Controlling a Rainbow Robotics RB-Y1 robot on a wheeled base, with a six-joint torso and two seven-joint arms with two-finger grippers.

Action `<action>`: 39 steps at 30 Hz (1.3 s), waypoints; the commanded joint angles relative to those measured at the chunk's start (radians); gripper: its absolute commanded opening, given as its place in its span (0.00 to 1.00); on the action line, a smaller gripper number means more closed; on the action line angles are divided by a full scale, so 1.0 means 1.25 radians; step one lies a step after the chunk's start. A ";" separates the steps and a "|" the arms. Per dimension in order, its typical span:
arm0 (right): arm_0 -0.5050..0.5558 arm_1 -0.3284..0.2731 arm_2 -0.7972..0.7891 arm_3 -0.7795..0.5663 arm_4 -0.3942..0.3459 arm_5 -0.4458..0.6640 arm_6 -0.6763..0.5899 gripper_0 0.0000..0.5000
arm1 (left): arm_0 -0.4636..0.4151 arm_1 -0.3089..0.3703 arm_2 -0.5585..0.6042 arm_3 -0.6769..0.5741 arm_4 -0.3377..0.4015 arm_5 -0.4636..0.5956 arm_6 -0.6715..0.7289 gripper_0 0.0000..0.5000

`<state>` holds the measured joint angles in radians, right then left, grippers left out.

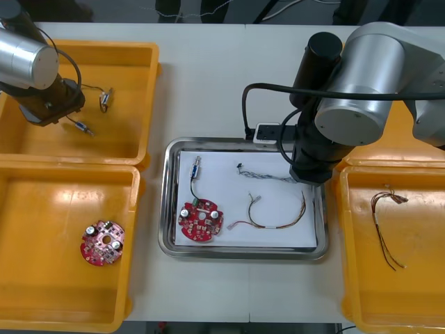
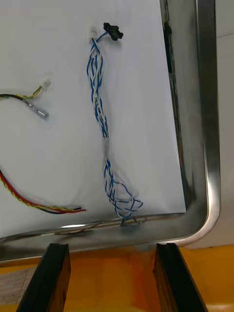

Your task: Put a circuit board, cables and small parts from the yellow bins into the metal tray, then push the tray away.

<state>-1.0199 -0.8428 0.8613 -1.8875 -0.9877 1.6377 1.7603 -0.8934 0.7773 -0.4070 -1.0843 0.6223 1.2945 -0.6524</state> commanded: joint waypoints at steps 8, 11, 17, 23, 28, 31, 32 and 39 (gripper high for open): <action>-0.027 0.009 -0.145 -0.117 -0.012 0.226 -0.073 1.00 | -0.001 0.065 0.064 -0.096 0.043 0.097 -0.090 1.00; -0.027 0.009 -0.177 -0.138 -0.014 0.226 -0.080 1.00 | -0.001 0.081 0.065 -0.128 0.068 0.131 -0.098 1.00; -0.010 0.009 -0.252 -0.148 -0.053 0.226 -0.096 1.00 | -0.001 0.107 0.064 -0.168 0.130 0.168 -0.110 1.00; 0.058 -0.012 -0.353 -0.188 -0.063 0.226 -0.098 1.00 | -0.001 0.116 0.065 -0.210 0.155 0.211 -0.125 1.00; 0.131 -0.051 -0.429 -0.241 -0.068 0.226 -0.102 1.00 | 0.004 0.116 0.065 -0.225 0.166 0.222 -0.136 1.00; 0.184 -0.067 -0.502 -0.265 -0.070 0.226 -0.107 1.00 | 0.019 0.116 0.064 -0.231 0.166 0.216 -0.147 1.00; 0.202 -0.068 -0.531 -0.266 -0.070 0.226 -0.109 1.00 | 0.027 0.114 0.064 -0.236 0.166 0.209 -0.151 1.00; 0.243 -0.071 -0.649 -0.266 -0.046 0.226 -0.123 1.00 | 0.075 0.114 0.065 -0.255 0.153 0.155 -0.157 1.00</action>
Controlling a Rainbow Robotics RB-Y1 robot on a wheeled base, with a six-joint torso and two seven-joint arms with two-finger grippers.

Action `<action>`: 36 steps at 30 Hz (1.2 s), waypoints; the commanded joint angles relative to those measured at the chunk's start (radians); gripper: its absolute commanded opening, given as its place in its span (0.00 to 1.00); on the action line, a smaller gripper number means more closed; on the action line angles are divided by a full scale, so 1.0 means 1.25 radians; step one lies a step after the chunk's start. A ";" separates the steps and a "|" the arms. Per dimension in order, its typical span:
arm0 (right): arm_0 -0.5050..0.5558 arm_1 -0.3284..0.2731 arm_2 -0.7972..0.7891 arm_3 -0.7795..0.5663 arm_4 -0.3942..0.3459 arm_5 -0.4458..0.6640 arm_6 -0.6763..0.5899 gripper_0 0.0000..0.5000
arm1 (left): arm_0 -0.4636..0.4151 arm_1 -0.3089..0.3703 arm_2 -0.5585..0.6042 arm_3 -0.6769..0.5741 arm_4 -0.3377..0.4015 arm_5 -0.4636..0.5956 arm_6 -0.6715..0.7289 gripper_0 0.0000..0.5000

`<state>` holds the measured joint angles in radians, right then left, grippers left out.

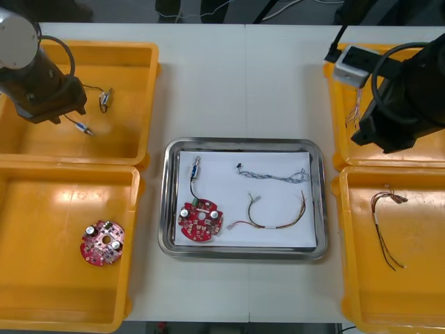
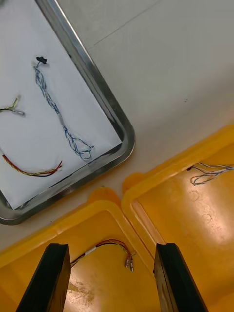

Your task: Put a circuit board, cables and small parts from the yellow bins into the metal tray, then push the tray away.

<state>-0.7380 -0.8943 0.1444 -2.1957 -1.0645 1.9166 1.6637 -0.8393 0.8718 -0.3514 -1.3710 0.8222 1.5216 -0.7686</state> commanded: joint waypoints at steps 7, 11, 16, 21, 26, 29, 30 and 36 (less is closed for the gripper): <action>0.111 -0.043 -0.190 -0.019 0.040 0.003 -0.111 1.00 | 0.033 0.013 0.020 -0.013 -0.042 -0.045 -0.047 1.00; 0.176 -0.042 -0.265 -0.023 0.060 0.003 -0.144 1.00 | 0.033 -0.002 0.021 0.002 -0.064 -0.060 -0.034 1.00; 0.255 -0.039 -0.363 -0.023 0.080 0.003 -0.147 1.00 | 0.033 -0.020 0.023 0.033 -0.081 -0.087 -0.013 1.00; 0.311 -0.023 -0.443 -0.022 0.087 0.003 -0.150 1.00 | 0.033 -0.047 0.038 0.063 -0.101 -0.108 0.004 1.00; 0.352 -0.006 -0.475 -0.022 0.119 0.003 -0.154 1.00 | 0.033 -0.063 0.041 0.086 -0.108 -0.124 0.020 1.00; 0.371 0.011 -0.486 -0.022 0.145 0.003 -0.158 1.00 | 0.033 -0.073 0.041 0.095 -0.114 -0.132 0.027 1.00; 0.376 0.020 -0.492 -0.023 0.153 0.003 -0.158 1.00 | 0.033 -0.077 0.041 0.098 -0.118 -0.132 0.031 1.00; 0.394 0.075 -0.508 -0.022 0.198 0.003 -0.163 1.00 | 0.033 -0.092 0.041 0.137 -0.121 -0.164 0.043 1.00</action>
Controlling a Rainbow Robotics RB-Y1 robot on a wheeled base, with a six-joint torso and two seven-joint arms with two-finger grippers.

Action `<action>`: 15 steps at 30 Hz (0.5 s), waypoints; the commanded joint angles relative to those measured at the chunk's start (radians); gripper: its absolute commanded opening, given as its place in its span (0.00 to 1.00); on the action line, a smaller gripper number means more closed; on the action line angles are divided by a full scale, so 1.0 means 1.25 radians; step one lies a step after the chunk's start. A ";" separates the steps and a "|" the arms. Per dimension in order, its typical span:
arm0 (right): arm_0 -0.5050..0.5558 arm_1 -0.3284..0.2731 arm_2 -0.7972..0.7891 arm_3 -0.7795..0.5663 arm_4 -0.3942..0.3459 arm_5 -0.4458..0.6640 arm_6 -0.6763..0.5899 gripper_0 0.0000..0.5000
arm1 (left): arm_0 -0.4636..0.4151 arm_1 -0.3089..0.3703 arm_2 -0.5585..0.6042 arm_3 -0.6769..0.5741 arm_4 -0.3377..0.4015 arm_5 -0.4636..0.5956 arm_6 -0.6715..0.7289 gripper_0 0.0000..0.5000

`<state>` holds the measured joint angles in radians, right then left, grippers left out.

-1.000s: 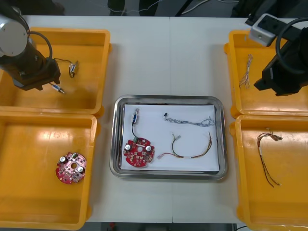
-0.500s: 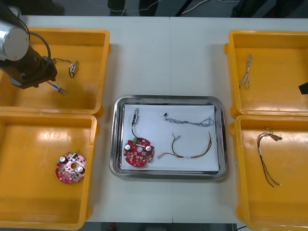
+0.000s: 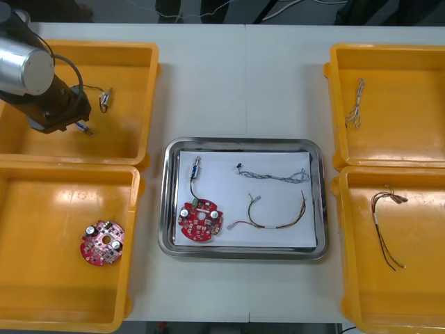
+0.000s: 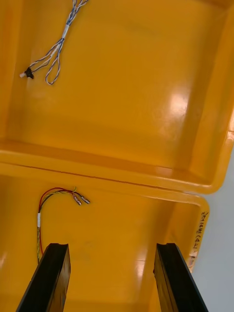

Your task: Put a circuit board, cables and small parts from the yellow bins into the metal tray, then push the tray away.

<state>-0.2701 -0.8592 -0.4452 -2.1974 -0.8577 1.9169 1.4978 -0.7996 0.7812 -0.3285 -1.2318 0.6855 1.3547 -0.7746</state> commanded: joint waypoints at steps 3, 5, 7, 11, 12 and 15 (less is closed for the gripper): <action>0.033 0.076 -0.040 -0.020 0.064 0.002 -0.035 1.00 | 0.002 -0.029 0.022 0.050 -0.015 -0.059 0.051 1.00; 0.043 0.093 -0.039 -0.020 0.082 0.002 -0.036 1.00 | 0.002 -0.033 0.022 0.056 -0.019 -0.066 0.053 1.00; 0.057 0.111 -0.039 -0.020 0.098 0.002 -0.037 1.00 | 0.002 -0.037 0.022 0.063 -0.021 -0.068 0.054 1.00; 0.072 0.124 -0.034 -0.020 0.101 0.002 -0.041 1.00 | 0.002 -0.041 0.022 0.064 -0.022 -0.068 0.058 1.00; 0.075 0.125 -0.033 -0.020 0.101 0.002 -0.041 1.00 | 0.002 -0.042 0.022 0.065 -0.022 -0.068 0.058 1.00; 0.091 0.126 -0.029 -0.020 0.096 0.002 -0.042 1.00 | 0.002 -0.043 0.022 0.068 -0.023 -0.068 0.059 0.58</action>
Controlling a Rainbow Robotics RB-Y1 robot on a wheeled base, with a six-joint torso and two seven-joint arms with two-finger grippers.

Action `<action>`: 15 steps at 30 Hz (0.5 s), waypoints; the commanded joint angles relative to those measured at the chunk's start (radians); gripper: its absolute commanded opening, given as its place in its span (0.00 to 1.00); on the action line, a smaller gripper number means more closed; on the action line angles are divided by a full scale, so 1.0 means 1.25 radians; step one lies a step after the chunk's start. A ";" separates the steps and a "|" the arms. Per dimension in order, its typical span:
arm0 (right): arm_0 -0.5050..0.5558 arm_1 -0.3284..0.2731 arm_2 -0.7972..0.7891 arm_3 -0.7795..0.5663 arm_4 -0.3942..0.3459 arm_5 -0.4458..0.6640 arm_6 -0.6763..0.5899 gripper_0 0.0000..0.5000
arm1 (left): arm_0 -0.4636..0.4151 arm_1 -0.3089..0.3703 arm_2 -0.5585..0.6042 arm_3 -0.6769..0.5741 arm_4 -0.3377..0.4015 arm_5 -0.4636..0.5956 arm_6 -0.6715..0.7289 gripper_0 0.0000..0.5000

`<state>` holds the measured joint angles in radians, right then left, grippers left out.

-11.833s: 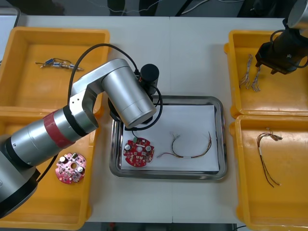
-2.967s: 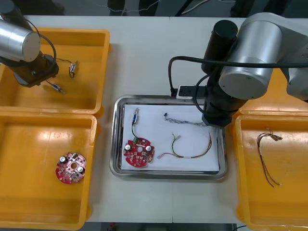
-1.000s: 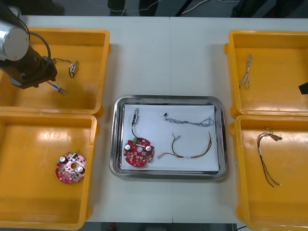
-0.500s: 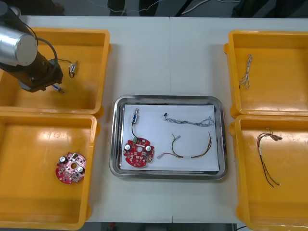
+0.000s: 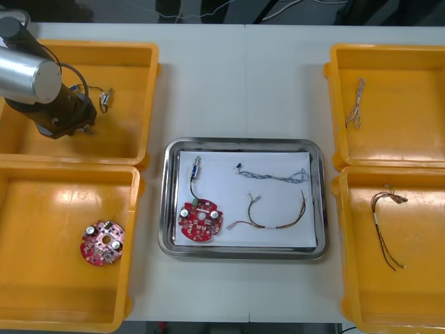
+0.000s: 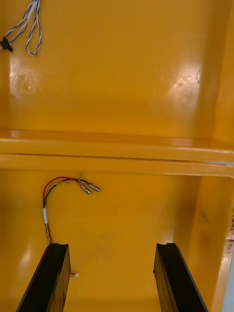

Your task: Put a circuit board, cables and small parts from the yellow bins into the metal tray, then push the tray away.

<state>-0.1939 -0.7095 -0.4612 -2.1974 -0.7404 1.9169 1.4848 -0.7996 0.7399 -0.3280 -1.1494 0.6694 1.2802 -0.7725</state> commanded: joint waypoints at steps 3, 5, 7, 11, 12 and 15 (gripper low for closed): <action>0.048 0.010 -0.015 -0.020 -0.009 0.002 -0.032 1.00 | 0.003 -0.013 0.022 0.000 -0.009 -0.008 0.058 0.00; 0.055 0.013 -0.014 -0.021 -0.013 0.002 -0.032 1.00 | 0.002 -0.015 0.021 0.000 -0.009 -0.008 0.058 0.00; 0.062 0.013 -0.018 -0.020 -0.015 0.002 -0.033 1.00 | 0.002 -0.016 0.022 0.002 -0.009 -0.008 0.058 0.00; 0.069 0.013 -0.020 -0.020 -0.023 0.002 -0.034 1.00 | 0.002 -0.016 0.022 0.000 -0.010 -0.008 0.058 0.00; 0.070 0.013 -0.020 -0.020 -0.025 0.002 -0.035 1.00 | 0.002 -0.016 0.022 0.002 -0.009 -0.009 0.058 0.00; 0.073 0.018 -0.024 -0.020 -0.030 0.002 -0.037 1.00 | 0.002 -0.016 0.022 0.000 -0.009 -0.008 0.058 0.00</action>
<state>-0.1209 -0.7085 -0.4612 -2.1974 -0.7638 1.9169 1.4843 -0.7996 0.7372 -0.3274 -1.1473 0.6688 1.2799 -0.7718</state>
